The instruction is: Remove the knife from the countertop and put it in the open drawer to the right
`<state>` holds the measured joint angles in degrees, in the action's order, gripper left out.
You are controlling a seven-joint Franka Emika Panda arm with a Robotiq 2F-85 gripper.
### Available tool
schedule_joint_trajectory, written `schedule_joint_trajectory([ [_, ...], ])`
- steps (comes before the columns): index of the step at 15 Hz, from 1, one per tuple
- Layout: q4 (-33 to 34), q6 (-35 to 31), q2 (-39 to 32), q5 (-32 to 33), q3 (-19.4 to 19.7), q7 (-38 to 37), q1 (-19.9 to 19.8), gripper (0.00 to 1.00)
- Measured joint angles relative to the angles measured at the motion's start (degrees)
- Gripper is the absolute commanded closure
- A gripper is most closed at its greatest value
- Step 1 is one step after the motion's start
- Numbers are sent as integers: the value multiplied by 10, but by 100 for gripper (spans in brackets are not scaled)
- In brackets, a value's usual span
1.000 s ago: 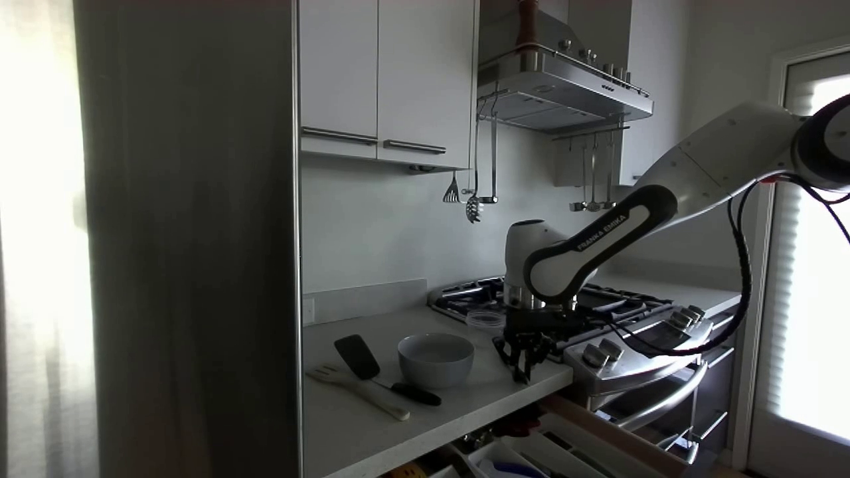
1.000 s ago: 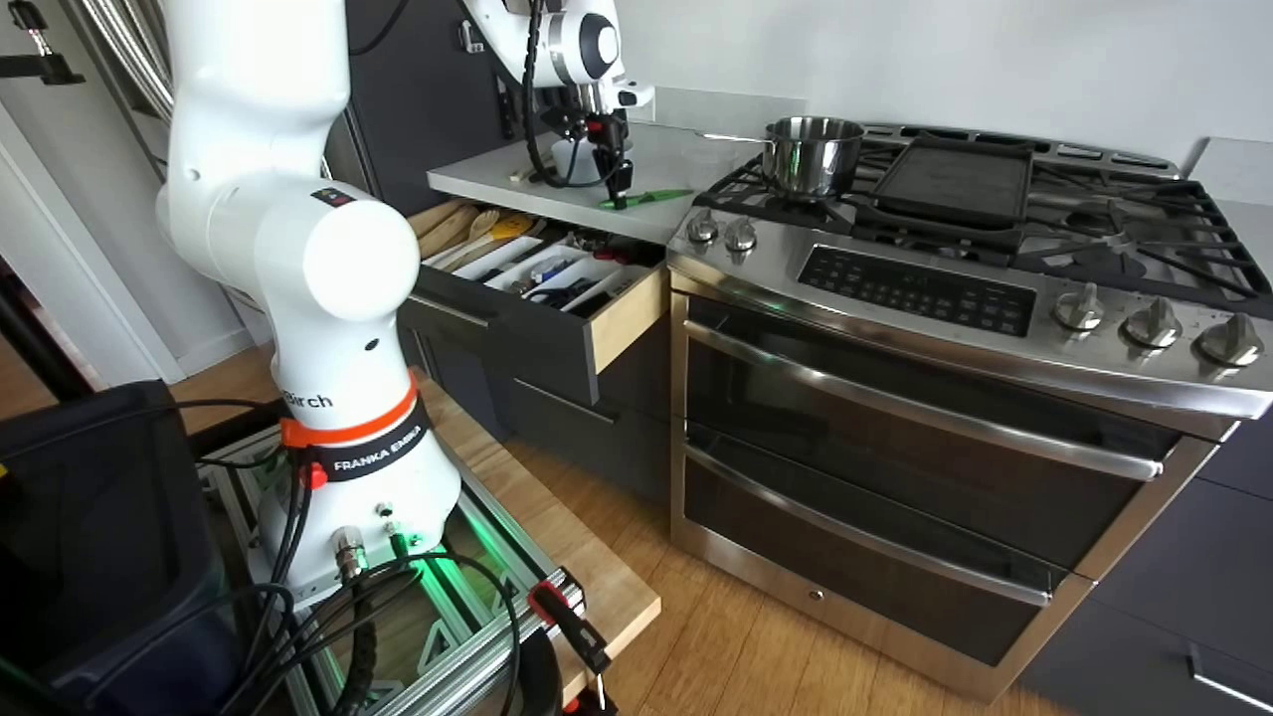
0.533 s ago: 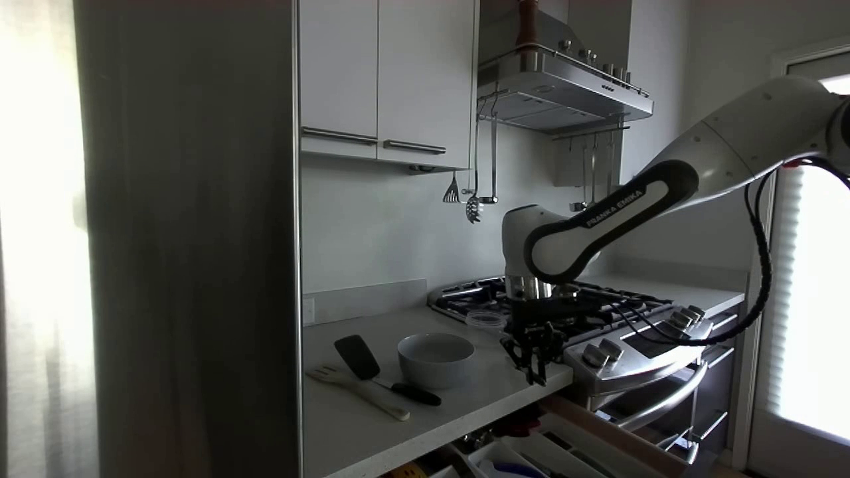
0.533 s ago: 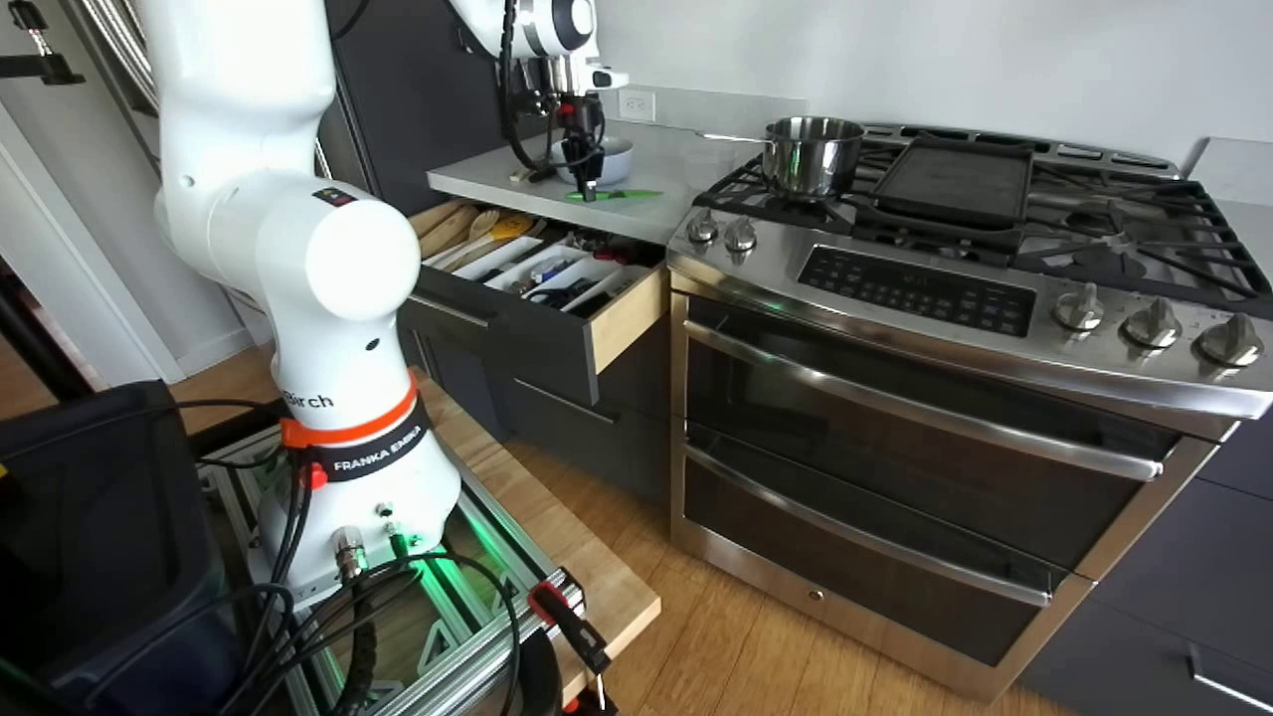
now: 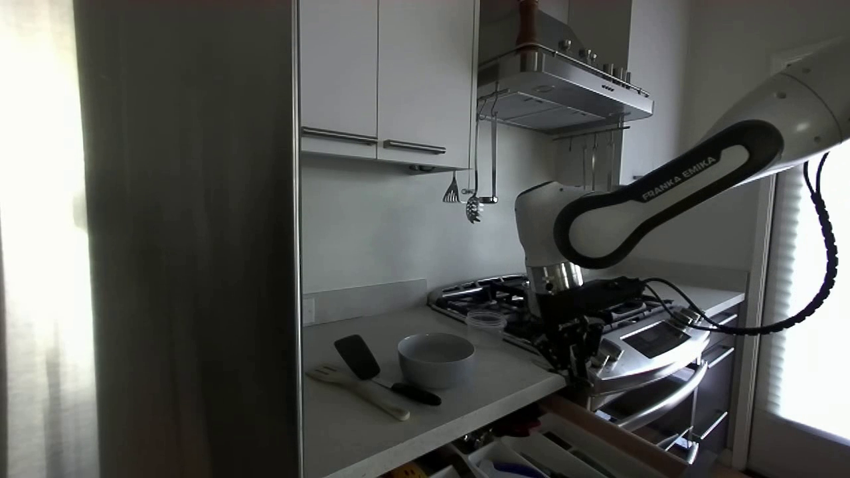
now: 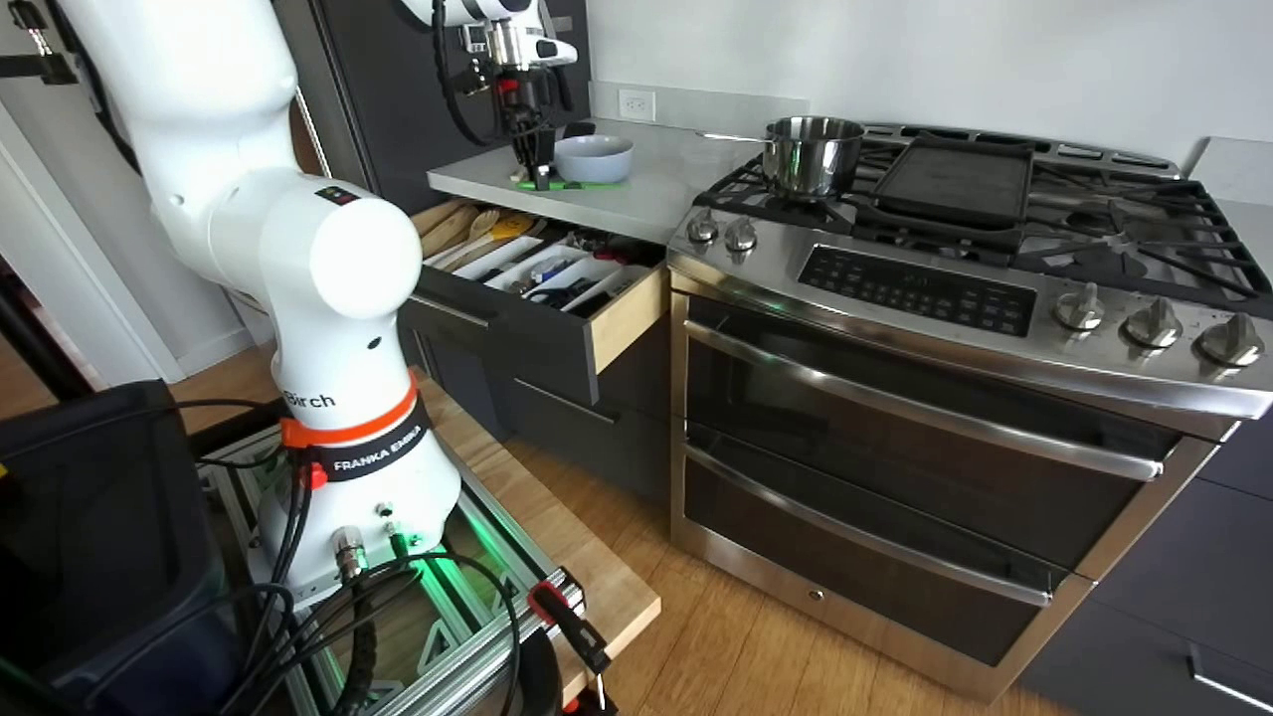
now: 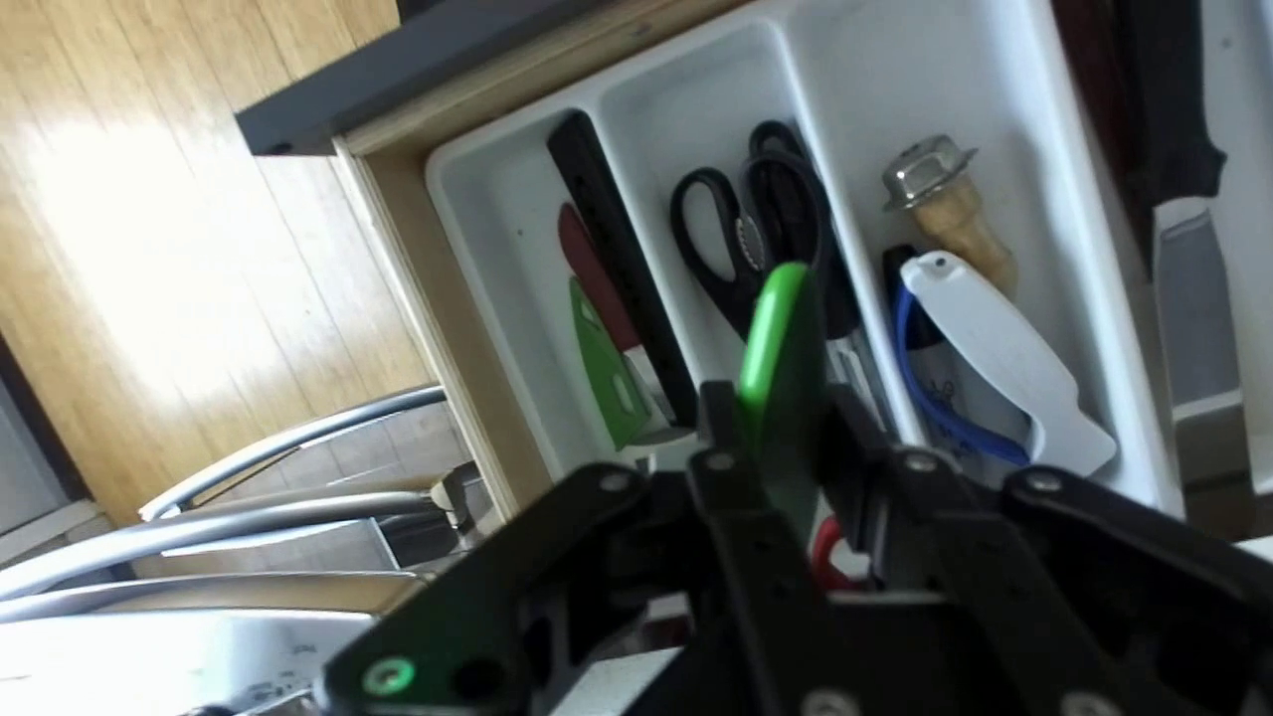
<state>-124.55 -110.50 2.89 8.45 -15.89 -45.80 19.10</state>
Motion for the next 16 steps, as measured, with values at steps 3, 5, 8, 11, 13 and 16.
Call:
schedule_joint_trajectory([
  [3,-45,11,45,4,0,-6,-7,94],
  [5,-76,11,70,2,0,1,-14,94],
  [8,-116,6,96,-7,3,28,-28,76],
  [11,-110,6,93,-7,-2,28,-31,76],
  [13,-108,6,93,-7,-4,28,-31,94],
  [16,-109,6,86,0,-9,28,-35,94],
])
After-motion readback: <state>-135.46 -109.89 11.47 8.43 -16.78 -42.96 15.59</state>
